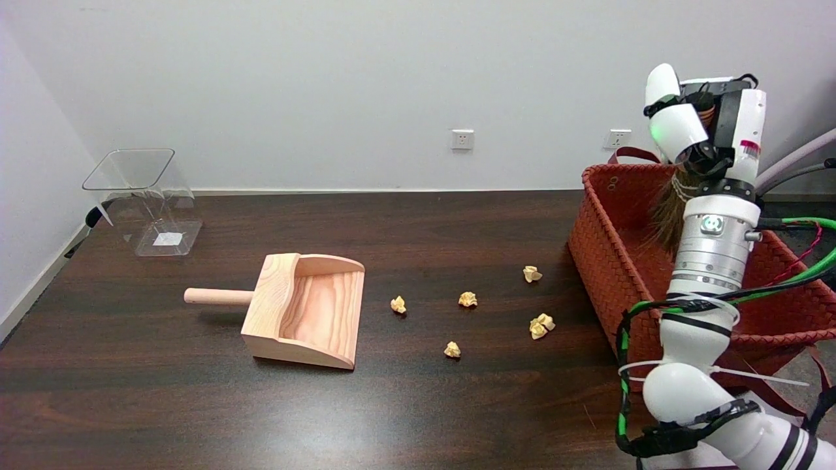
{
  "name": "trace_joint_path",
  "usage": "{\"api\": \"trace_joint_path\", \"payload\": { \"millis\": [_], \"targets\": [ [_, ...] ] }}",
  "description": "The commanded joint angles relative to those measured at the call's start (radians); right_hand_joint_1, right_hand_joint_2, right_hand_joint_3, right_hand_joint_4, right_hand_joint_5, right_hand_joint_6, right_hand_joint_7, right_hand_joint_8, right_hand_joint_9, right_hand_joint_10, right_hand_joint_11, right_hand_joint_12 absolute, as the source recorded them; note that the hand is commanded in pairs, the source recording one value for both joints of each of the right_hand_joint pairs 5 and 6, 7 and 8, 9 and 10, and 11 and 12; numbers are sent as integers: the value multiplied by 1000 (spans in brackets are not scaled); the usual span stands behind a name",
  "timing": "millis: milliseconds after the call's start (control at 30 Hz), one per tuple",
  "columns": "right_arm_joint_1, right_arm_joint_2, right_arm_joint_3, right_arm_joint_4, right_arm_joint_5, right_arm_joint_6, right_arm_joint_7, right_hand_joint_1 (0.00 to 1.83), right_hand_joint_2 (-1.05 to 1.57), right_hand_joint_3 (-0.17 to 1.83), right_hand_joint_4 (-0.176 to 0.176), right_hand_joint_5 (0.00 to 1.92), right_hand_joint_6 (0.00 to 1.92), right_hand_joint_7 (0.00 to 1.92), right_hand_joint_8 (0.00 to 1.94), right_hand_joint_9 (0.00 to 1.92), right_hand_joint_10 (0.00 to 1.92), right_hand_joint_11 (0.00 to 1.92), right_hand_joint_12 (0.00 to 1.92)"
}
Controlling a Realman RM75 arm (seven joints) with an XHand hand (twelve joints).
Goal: Pick up the broom.
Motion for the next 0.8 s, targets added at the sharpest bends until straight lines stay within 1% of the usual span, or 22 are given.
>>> {"api": "trace_joint_path", "payload": {
  "millis": [33,233,400,800],
  "targets": [
    [98,-108,-37,50,-205,41,-44,873,1528,434,0,1920,1920,1920,1920,1920,1920,1920,1920],
    [185,-128,-107,49,-236,52,-61,859,1571,451,0,1920,1920,1920,1920,1920,1920,1920,1920],
    [237,-154,-168,49,-245,54,-148,869,1571,457,0,1920,1920,1920,1920,1920,1920,1920,1920],
    [277,-234,-242,44,-246,25,-250,875,1571,483,0,1920,1920,1920,1920,1920,1920,1920,1920]
  ]
}}
